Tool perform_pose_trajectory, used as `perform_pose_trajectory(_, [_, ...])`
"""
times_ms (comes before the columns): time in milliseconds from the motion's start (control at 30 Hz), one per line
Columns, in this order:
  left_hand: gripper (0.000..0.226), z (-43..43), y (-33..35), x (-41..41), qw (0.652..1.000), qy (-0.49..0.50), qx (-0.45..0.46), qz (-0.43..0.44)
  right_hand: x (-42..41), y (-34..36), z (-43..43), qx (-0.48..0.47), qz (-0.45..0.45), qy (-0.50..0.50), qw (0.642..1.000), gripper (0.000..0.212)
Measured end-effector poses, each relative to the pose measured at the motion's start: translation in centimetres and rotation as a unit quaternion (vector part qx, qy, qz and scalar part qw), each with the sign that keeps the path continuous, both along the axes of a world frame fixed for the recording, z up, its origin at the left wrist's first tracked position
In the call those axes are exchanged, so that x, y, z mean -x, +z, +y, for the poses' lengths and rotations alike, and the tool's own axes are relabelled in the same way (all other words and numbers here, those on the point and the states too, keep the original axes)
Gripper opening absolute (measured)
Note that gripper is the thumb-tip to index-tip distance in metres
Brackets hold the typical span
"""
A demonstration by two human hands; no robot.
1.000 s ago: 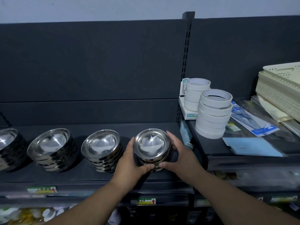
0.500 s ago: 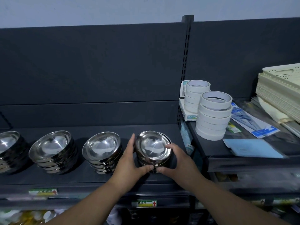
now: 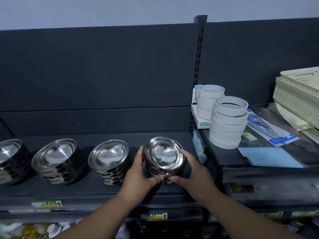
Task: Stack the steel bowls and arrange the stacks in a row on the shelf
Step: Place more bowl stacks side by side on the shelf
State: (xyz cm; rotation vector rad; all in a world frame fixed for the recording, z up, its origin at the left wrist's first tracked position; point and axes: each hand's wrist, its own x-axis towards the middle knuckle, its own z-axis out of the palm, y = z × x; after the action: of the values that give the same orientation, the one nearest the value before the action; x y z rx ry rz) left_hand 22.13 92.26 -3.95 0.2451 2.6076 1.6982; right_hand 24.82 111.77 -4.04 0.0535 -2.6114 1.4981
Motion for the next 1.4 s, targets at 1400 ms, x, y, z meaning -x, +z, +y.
perform_pose_trajectory(1400, [0.121, 0.0, 0.5, -0.1, 1.000, -0.015, 0.011, 0.018, 0.0, -0.9, -0.2, -0.070, 0.039, 0.005, 0.997, 0.087])
